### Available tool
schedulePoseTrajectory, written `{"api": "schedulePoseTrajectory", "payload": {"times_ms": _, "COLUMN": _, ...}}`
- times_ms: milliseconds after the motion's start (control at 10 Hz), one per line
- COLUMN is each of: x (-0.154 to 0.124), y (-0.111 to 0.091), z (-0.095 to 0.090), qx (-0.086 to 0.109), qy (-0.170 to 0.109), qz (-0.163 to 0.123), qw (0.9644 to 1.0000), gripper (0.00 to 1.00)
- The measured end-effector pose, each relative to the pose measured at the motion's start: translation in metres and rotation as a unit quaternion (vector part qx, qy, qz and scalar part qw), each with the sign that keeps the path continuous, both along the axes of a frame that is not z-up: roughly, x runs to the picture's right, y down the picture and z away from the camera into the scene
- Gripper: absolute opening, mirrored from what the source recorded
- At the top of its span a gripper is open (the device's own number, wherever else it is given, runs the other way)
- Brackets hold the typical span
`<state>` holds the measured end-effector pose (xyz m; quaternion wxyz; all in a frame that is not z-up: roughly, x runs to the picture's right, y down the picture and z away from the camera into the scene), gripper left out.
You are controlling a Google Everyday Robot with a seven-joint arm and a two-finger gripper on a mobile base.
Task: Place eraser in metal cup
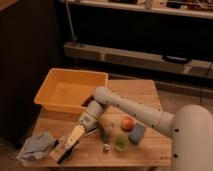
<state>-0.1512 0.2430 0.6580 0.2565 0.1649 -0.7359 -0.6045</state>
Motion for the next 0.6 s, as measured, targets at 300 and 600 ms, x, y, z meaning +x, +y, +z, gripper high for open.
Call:
{"api": "schedulePoseTrajectory", "payload": {"times_ms": 300, "x": 0.026, "y": -0.016, "z": 0.004, "qx": 0.034, "qy": 0.042, "qz": 0.023, "qw": 0.9983, "gripper": 0.8}}
{"api": "schedulePoseTrajectory", "payload": {"times_ms": 600, "x": 0.078, "y": -0.045, "z": 0.026, "qx": 0.052, "qy": 0.101, "qz": 0.067, "qw": 0.9913, "gripper": 0.8}}
